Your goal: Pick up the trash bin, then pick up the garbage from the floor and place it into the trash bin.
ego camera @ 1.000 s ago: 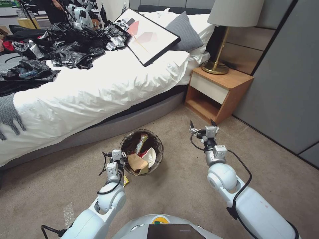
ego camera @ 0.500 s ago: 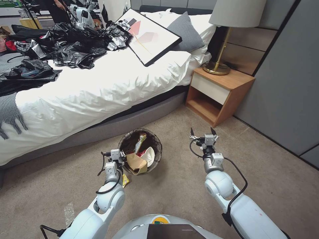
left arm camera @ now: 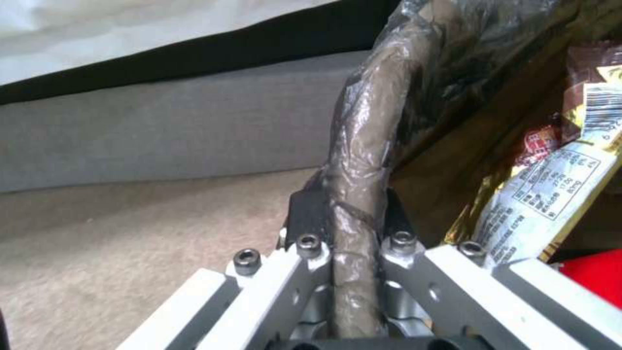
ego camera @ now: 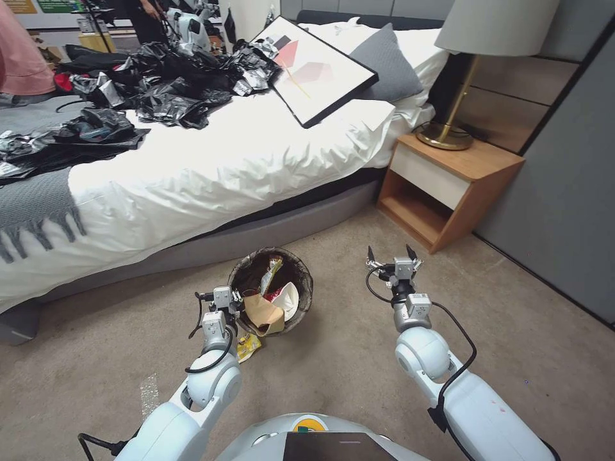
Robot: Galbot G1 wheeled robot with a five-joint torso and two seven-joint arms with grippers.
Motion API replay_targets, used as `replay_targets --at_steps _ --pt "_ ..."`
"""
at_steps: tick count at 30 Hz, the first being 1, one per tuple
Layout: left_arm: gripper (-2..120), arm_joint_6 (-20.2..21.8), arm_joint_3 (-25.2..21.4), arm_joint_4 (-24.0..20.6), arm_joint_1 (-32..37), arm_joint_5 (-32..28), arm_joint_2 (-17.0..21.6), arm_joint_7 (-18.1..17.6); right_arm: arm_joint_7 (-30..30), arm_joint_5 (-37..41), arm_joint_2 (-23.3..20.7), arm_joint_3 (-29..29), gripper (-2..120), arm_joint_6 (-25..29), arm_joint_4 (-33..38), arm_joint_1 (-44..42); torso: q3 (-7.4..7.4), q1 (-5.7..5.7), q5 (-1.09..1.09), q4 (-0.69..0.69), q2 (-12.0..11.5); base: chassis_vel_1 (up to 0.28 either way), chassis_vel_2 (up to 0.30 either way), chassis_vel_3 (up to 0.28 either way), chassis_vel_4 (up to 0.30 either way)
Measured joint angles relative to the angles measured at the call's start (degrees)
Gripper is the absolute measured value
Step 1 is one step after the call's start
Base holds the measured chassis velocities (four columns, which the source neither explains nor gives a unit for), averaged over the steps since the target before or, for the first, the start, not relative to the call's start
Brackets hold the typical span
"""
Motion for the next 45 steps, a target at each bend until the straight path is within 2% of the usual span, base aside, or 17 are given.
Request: replay_targets --at_steps 45 --pt "2 -0.1 0.0 0.1 -0.3 -0.3 0.0 0.2 0.2 0.0 0.5 -0.8 100 -0.5 -0.2 0.7 0.00 0.00 0.00 0.00 0.0 0.061 0.064 0.065 0.060"
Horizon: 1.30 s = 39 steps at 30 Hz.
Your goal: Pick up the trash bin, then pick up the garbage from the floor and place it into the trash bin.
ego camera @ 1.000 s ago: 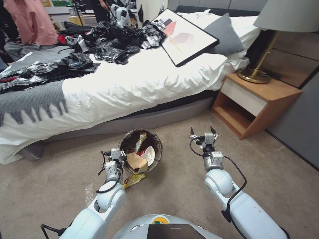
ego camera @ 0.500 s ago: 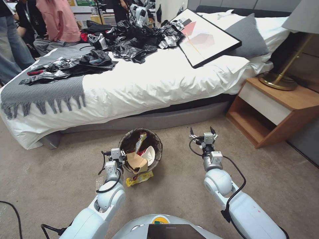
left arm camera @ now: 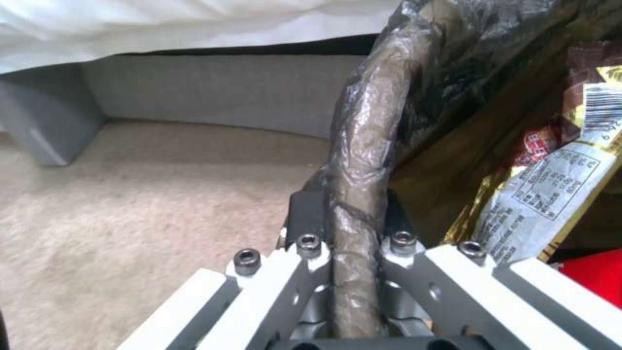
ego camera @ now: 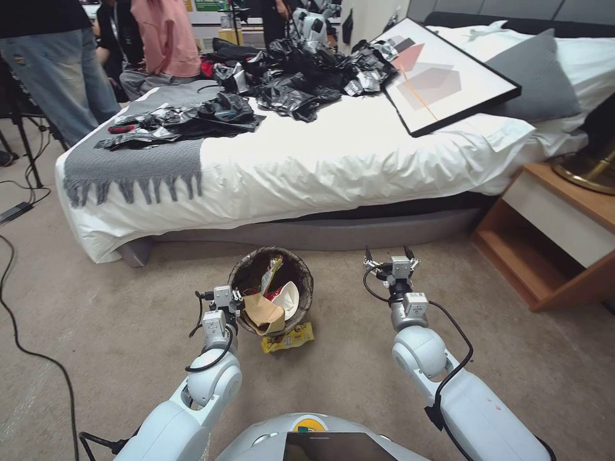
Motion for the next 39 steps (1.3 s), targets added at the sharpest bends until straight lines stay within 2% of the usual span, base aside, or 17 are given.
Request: replay_targets --at_steps 35,39 --pt "2 -0.1 -0.1 0.1 -0.1 0.3 -0.1 -0.1 0.1 -0.5 0.4 -0.3 100 0.1 -1.1 1.1 0.00 0.00 0.00 0.03 0.0 0.074 0.077 0.070 0.072" --pt "2 0.0 -0.1 0.2 -0.1 0.8 -0.1 -0.1 0.2 -1.0 -0.6 -0.5 100 0.7 -1.9 1.6 0.00 0.00 0.00 -0.02 0.0 0.000 0.000 0.000 0.000"
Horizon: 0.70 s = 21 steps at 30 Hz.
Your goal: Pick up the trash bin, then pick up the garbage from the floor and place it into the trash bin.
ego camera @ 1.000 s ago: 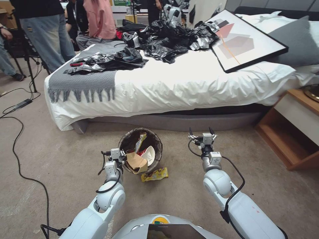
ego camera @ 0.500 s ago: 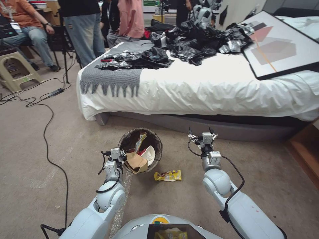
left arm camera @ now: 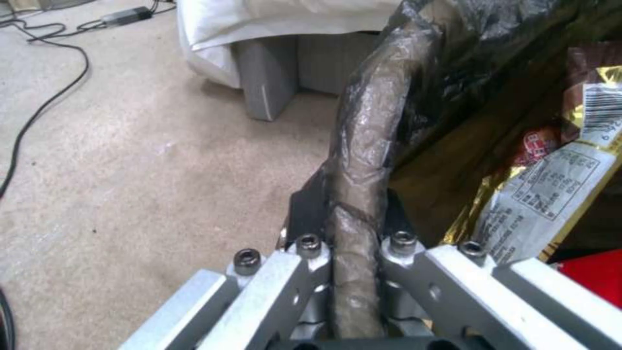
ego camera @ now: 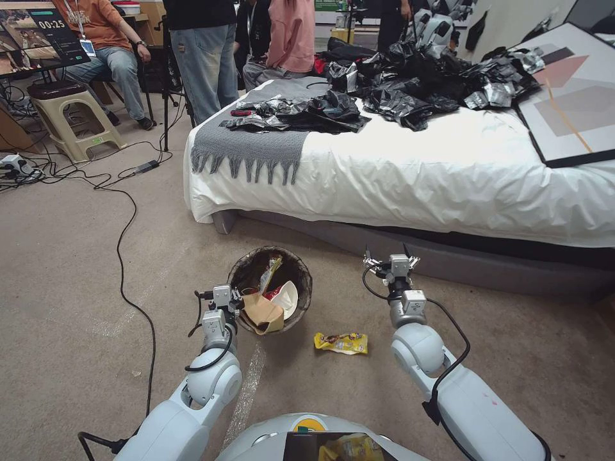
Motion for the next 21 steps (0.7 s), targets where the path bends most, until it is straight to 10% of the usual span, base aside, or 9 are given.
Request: replay_targets --at_steps 15,21 --pt "2 0.0 -0.1 0.0 0.0 0.1 0.3 0.0 -5.1 7.3 -10.2 -7.2 100 0.5 -4.2 4.1 0.00 0.00 -0.01 0.02 0.0 0.000 0.000 0.000 0.000" --pt "2 0.0 0.1 0.0 -0.1 0.1 0.3 0.0 -23.8 18.5 -17.5 -16.9 100 4.5 -13.2 11.4 0.00 0.00 -0.01 0.02 0.0 0.000 0.000 0.000 0.000"
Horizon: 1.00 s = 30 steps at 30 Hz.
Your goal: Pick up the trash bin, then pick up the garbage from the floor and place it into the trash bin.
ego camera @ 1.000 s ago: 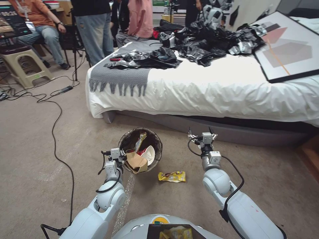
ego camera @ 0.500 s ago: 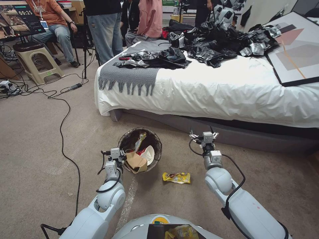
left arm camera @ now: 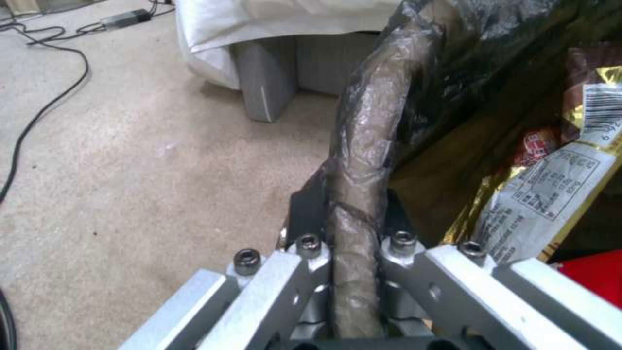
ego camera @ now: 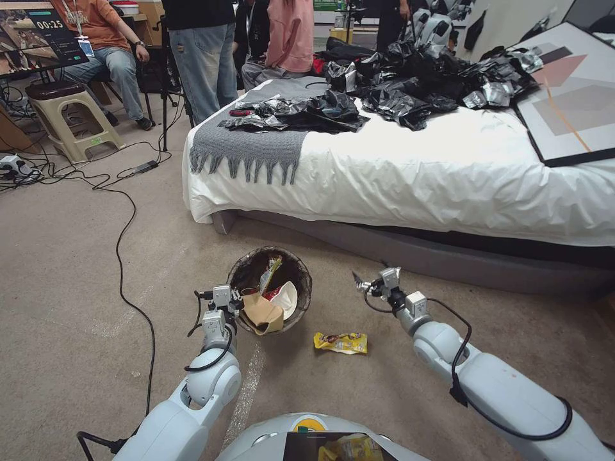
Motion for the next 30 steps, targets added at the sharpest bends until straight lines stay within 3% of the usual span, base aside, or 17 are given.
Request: replay_targets --at_steps 3,10,17,30 --pt "2 0.0 0.0 0.2 0.0 0.0 -0.1 0.0 -6.6 2.1 -0.7 -6.2 100 1.0 -3.9 4.1 0.00 0.00 0.01 0.01 0.0 0.000 0.000 0.000 0.000" --pt "2 0.0 -0.1 0.3 -0.1 0.0 -0.1 0.0 -11.1 2.0 -0.1 -15.5 100 2.4 -9.3 10.0 0.00 0.00 -0.02 0.00 0.0 0.000 0.000 0.000 0.000" --pt "2 -0.1 -0.5 0.3 0.0 0.0 0.0 0.1 -14.5 -0.2 3.5 -24.8 100 3.7 -16.4 17.0 0.00 0.00 0.00 0.02 0.0 0.000 0.000 0.000 0.000" --pt "2 -0.5 -0.8 0.5 -0.2 0.0 -0.2 0.2 -16.2 -2.1 6.0 -30.1 100 4.3 -21.8 19.3 0.00 0.00 -0.01 0.00 0.0 0.000 0.000 0.000 0.000"
